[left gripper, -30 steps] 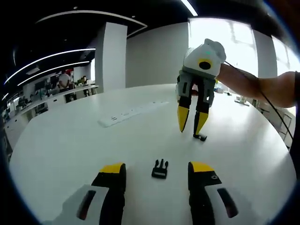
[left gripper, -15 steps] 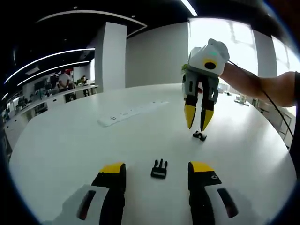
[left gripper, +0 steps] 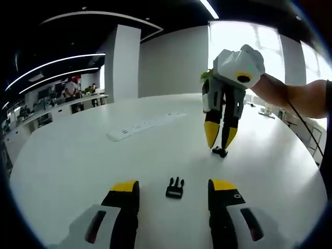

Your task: Snap the two parts of the plastic buckle together until the buckle closes and remains connected.

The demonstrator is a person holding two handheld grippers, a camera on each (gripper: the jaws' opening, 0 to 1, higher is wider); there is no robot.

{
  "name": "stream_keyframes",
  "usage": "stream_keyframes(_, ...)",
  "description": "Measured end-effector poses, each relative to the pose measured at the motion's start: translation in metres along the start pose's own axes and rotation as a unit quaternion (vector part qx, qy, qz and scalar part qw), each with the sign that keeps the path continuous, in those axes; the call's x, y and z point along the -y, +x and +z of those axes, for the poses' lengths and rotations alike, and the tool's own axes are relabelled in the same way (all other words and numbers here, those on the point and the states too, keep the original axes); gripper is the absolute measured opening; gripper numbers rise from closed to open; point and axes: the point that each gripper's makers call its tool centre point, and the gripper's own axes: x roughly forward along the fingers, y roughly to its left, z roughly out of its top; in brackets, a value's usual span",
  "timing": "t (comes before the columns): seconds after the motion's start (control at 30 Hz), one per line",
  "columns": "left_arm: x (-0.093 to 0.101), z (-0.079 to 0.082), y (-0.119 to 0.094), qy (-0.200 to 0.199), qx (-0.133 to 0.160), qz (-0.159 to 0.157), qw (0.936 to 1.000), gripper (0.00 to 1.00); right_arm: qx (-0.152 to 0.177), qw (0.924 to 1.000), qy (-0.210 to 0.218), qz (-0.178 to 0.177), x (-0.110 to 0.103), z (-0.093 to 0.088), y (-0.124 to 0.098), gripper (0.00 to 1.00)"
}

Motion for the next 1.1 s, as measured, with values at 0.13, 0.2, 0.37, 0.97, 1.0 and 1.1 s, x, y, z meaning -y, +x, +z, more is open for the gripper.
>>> stream_keyframes(0.13, -0.001, 0.0, -0.001, 0.0, 0.001, 0.0, 1.0, 0.53, -0.006, 0.9999, -0.007, 0.01, 0.002, 0.002, 0.001, 0.15)
stream_keyframes(0.2, -0.002, 0.0, -0.002, 0.0, 0.001, 0.001, 1.0, 0.53, -0.007, 0.9997, -0.008, 0.021, -0.001, 0.004, 0.002, 0.15)
stream_keyframes(0.37, -0.004, 0.002, -0.003, -0.001, 0.004, 0.0, 1.0, 0.53, -0.01, 0.9995, -0.005, 0.029, -0.003, 0.003, 0.006, 0.13)
stream_keyframes(0.97, -0.002, -0.001, -0.002, -0.001, 0.002, 0.0, 1.0, 0.53, 0.032, 0.9965, 0.076, 0.013, -0.003, -0.003, 0.002, 0.13)
stream_keyframes(1.0, -0.002, -0.001, -0.002, -0.002, 0.002, 0.0, 1.0, 0.53, 0.034, 0.9963, 0.078, 0.013, -0.003, -0.003, 0.002, 0.13)
stream_keyframes(1.1, -0.001, -0.001, -0.002, -0.002, 0.003, -0.001, 1.0, 0.53, 0.039, 0.9952, 0.088, 0.013, -0.006, -0.003, 0.004, 0.13)
